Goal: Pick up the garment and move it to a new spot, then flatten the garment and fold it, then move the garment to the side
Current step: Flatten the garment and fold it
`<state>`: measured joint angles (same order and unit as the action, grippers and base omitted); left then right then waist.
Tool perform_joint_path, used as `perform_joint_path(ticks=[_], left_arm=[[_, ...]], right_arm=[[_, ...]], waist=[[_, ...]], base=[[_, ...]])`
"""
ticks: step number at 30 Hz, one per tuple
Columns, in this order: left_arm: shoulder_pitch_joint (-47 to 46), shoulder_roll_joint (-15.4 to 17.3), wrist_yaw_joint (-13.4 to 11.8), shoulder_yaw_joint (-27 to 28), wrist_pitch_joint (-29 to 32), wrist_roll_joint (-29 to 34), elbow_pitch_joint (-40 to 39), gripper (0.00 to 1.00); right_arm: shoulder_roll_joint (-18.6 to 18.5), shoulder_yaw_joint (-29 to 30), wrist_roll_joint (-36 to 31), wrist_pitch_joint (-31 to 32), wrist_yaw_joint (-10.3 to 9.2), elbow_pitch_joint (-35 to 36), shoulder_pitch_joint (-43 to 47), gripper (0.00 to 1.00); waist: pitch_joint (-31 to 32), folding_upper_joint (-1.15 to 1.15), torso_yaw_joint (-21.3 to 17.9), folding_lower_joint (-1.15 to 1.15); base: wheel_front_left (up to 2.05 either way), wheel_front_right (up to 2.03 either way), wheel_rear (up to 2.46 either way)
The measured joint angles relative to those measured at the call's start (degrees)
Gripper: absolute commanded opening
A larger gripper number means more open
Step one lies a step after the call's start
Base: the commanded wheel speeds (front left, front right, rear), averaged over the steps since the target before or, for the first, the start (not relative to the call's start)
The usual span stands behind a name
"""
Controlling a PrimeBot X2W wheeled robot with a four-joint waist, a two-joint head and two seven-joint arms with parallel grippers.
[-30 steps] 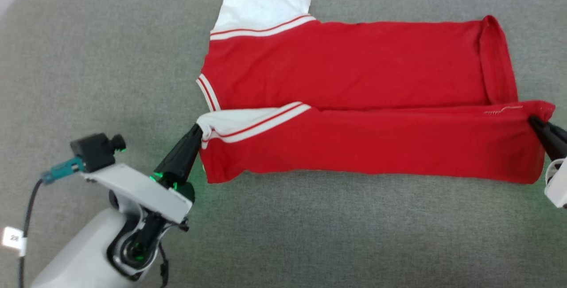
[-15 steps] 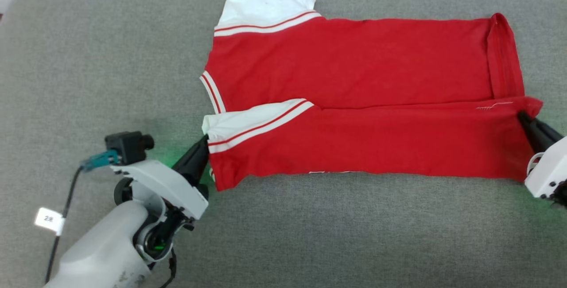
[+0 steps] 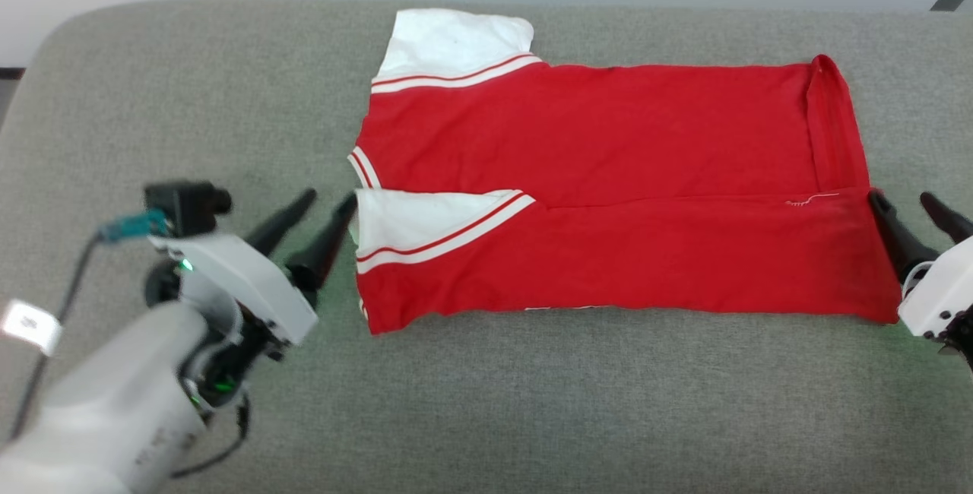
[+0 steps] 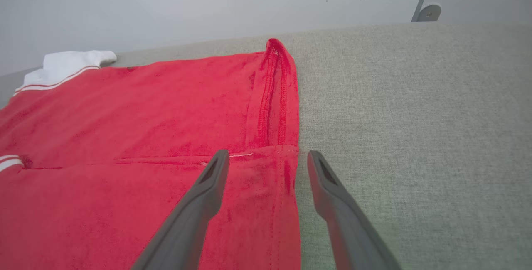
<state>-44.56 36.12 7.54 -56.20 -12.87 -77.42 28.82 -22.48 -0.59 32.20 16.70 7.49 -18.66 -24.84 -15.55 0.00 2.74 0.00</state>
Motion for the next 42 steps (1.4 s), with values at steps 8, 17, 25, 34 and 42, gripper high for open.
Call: perform_joint_path(ticks=[8, 17, 25, 34, 42], left_arm=[[-8.0, 5.7, -0.5, -3.6, 12.2, 2.4, -2.6, 1.0], [-9.0, 7.7, -7.5, -9.0, 38.1, -6.1, -12.3, 1.0], [-7.6, 7.5, -9.9, -8.4, 42.7, -11.8, -12.2, 1.0], [-8.0, 5.6, -5.7, -6.9, 45.7, -15.9, -5.7, 1.0], [-8.2, 4.6, -2.3, -6.3, 45.7, -16.3, -1.9, 0.0]], right_arm=[[0.4, 2.6, 0.1, 0.0, 0.01, 4.5, 0.6, 1.0], [2.2, 3.1, -1.1, 2.5, 0.0, 9.8, 2.3, 1.0], [3.1, 3.1, -1.5, 4.0, 0.01, 13.0, 2.2, 1.0], [3.1, 3.2, -2.0, 5.9, 0.01, 15.5, 1.7, 1.0], [-2.6, -2.9, 1.3, 20.3, 0.01, 17.6, 3.6, 1.0]], waist=[[0.9, 0.0, 0.2, 0.0], [0.3, 0.0, -0.2, 0.0], [-2.0, 0.0, -1.7, 0.0], [-5.0, 0.0, -3.8, 0.0], [-5.5, 0.0, -5.0, 0.0]], base=[[0.0, 0.0, 0.0], [0.0, 0.0, 0.0], [0.0, 0.0, 0.0], [0.0, 0.0, 0.0], [0.0, 0.0, 0.0]])
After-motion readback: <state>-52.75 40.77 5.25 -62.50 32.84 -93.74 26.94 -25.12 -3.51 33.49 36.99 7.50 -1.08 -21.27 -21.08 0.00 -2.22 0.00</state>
